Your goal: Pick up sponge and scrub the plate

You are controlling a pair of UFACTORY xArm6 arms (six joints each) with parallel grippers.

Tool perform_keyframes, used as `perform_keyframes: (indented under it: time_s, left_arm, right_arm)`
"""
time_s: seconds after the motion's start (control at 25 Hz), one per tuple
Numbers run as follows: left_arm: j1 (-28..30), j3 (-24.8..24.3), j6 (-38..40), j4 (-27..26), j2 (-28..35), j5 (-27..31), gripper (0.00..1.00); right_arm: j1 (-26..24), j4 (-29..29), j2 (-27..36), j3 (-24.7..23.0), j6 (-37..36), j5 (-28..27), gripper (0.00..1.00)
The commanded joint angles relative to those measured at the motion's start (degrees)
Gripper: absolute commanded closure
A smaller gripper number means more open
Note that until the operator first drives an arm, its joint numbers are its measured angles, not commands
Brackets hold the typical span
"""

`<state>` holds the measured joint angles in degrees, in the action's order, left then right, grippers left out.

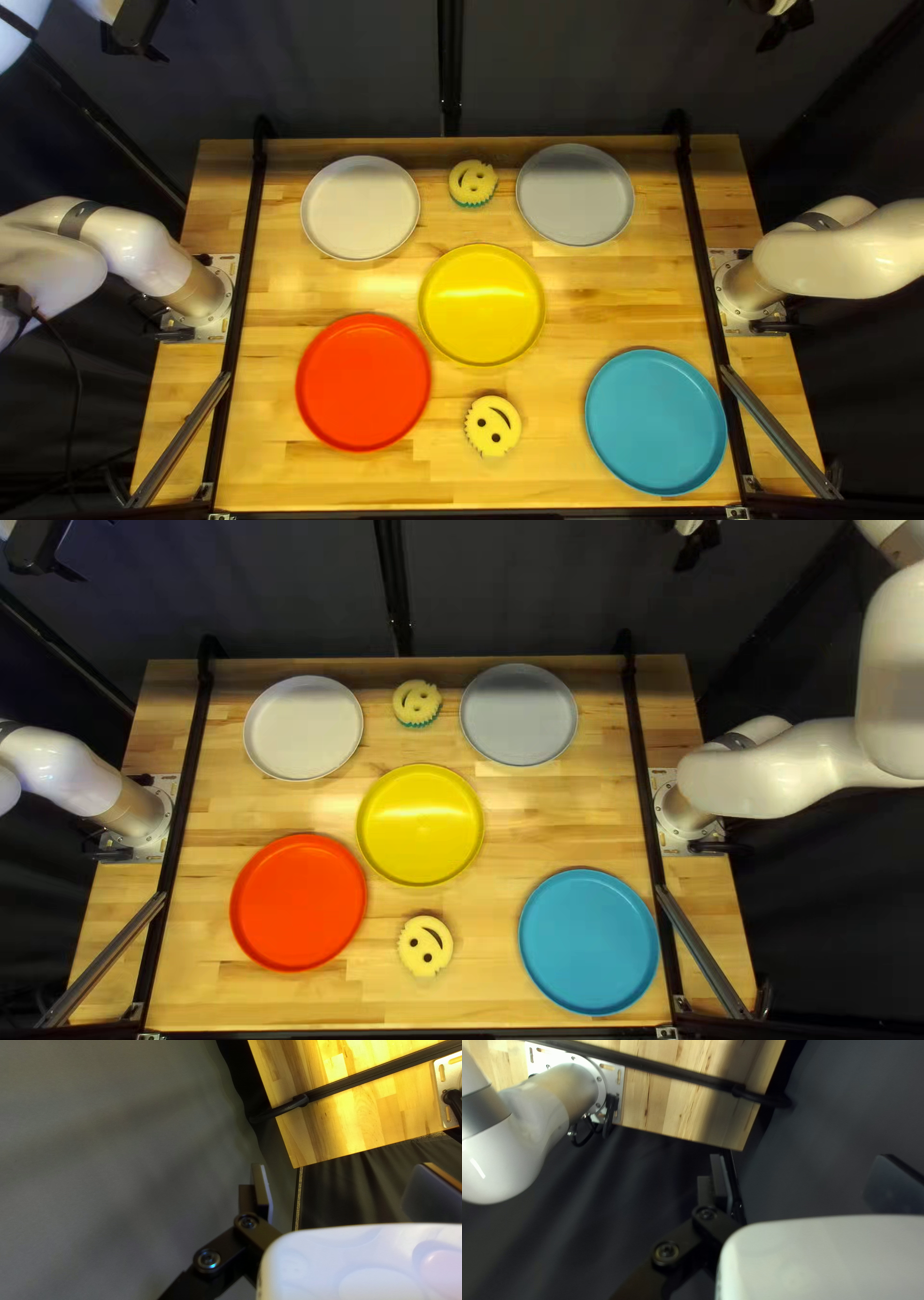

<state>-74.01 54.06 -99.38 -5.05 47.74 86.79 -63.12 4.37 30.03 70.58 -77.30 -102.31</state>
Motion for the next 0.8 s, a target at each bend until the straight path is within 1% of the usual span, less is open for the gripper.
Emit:
perform_keyframes:
  time_s: [0.04,0.8]
  left_arm:
    - [0.0,0.0,0.0,0.0,0.0,0.0,0.0]
    - [0.0,0.0,0.0,0.0,0.0,0.0,0.0]
  right_arm:
    - [0.3,0.4,2.1,-1.1,-0.2,0.0,0.0]
    - [0.5,0.4,2.4,-1.4,-0.1,0.0,0.0]
